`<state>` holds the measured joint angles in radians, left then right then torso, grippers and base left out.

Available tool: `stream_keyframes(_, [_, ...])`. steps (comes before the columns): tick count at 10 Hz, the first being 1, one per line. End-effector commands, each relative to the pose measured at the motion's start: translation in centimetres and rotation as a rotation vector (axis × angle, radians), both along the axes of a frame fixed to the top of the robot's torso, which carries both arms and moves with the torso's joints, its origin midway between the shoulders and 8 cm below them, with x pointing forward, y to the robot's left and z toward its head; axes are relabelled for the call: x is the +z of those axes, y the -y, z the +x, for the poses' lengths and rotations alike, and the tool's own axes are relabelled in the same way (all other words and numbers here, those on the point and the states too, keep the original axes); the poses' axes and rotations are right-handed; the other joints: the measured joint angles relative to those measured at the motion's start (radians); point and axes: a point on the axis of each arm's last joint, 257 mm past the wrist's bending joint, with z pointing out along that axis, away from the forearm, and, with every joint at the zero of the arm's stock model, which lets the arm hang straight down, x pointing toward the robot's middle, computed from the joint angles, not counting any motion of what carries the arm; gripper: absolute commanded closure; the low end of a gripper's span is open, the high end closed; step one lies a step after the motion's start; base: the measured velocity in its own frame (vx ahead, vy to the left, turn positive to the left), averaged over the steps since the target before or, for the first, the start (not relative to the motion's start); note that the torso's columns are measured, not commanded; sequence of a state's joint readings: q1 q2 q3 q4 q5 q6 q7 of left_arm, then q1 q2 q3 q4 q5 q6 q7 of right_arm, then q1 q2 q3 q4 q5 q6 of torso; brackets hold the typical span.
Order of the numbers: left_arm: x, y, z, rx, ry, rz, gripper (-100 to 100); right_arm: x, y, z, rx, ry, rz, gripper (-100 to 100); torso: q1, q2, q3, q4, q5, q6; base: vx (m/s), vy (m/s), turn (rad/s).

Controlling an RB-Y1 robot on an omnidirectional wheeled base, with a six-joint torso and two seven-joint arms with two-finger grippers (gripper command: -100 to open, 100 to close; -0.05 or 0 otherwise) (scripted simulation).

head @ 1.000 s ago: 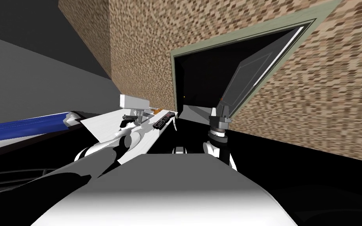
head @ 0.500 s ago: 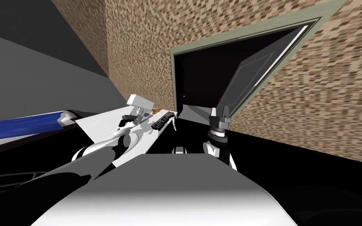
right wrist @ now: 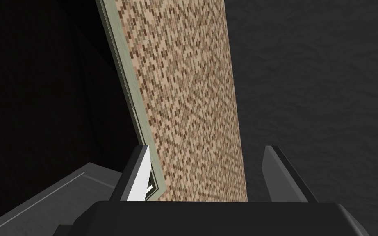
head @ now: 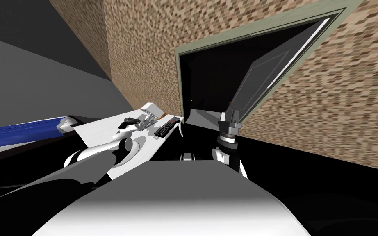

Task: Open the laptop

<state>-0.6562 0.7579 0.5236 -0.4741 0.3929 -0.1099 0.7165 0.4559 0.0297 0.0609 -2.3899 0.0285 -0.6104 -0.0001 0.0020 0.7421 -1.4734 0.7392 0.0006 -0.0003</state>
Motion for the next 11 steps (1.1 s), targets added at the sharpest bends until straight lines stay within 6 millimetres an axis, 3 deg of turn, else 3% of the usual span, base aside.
stream_keyframes(1, [1.9, -0.7, 0.1, 0.002, 0.007, -0.004, -100, 0.0, 0.0, 0.0, 0.000, 0.000, 0.000, 0, 0.000, -0.001, 0.000, 0.000, 0.000, 0.000, -0.026, -0.014, -0.009])
stream_keyframes(4, [3.5, -1.4, 0.1, 0.006, 0.007, -0.005, -100, 0.0, 0.0, 0.0, 0.000, 0.000, 0.000, 0, -0.002, -0.005, -0.003, -0.002, 0.000, 0.000, -0.016, -0.015, -0.010])
stream_keyframes(5, [3.1, -1.2, 0.1, 0.005, 0.006, -0.003, -100, 0.0, 0.0, 0.0, 0.000, 0.000, 0.000, 0, -0.002, -0.006, -0.004, -0.002, -0.001, 0.001, 0.004, -0.006, -0.023])
stream_keyframes(6, [3.8, -1.2, 0.2, 0.004, 0.016, 0.001, 0, 0.0, 0.0, 0.0, 0.000, 0.000, 0.000, 0, 0.002, -0.007, -0.004, -0.005, 0.004, -0.002, 0.001, -0.008, -0.017])
stream_keyframes(11, [4.7, -1.1, 0.4, 0.002, 0.032, 0.009, 0, 0.0, 0.0, 0.0, 0.000, 0.000, 0.000, 0, 0.002, -0.007, -0.004, -0.003, 0.002, 0.000, -0.002, -0.006, -0.005])
